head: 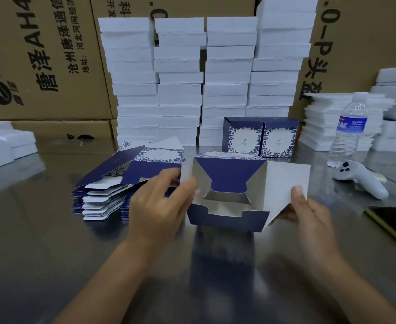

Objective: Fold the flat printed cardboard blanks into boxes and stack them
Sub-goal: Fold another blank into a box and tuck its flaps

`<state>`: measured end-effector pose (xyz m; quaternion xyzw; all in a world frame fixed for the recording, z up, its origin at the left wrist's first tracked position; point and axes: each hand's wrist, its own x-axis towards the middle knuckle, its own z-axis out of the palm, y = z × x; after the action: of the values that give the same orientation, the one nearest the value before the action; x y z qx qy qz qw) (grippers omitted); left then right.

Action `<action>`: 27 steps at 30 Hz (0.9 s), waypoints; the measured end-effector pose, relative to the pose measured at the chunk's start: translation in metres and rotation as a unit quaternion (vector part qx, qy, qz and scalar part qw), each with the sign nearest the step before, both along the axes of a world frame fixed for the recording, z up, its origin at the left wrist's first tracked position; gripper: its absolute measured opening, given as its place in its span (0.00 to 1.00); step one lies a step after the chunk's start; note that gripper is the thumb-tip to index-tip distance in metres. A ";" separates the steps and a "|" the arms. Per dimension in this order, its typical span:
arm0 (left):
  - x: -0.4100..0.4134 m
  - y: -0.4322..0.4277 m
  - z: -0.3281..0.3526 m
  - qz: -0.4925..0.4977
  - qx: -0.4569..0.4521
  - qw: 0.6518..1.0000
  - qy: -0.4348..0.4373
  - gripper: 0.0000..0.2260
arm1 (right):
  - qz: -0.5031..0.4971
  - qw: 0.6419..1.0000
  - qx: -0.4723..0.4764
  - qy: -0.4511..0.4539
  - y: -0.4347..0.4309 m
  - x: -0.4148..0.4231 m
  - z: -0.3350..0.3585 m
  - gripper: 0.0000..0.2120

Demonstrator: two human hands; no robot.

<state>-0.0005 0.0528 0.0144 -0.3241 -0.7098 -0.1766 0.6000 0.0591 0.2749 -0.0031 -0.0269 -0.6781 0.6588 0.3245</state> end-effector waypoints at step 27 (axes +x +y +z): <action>0.002 0.010 -0.009 -0.060 0.050 0.979 -0.188 0.27 | 0.019 0.999 -0.047 0.016 0.000 0.000 0.007 0.18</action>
<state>0.0019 0.0623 0.0056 -0.2970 -0.7793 -0.3053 0.4596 0.0589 0.2745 0.0041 -0.0189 -0.6417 0.6964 0.3207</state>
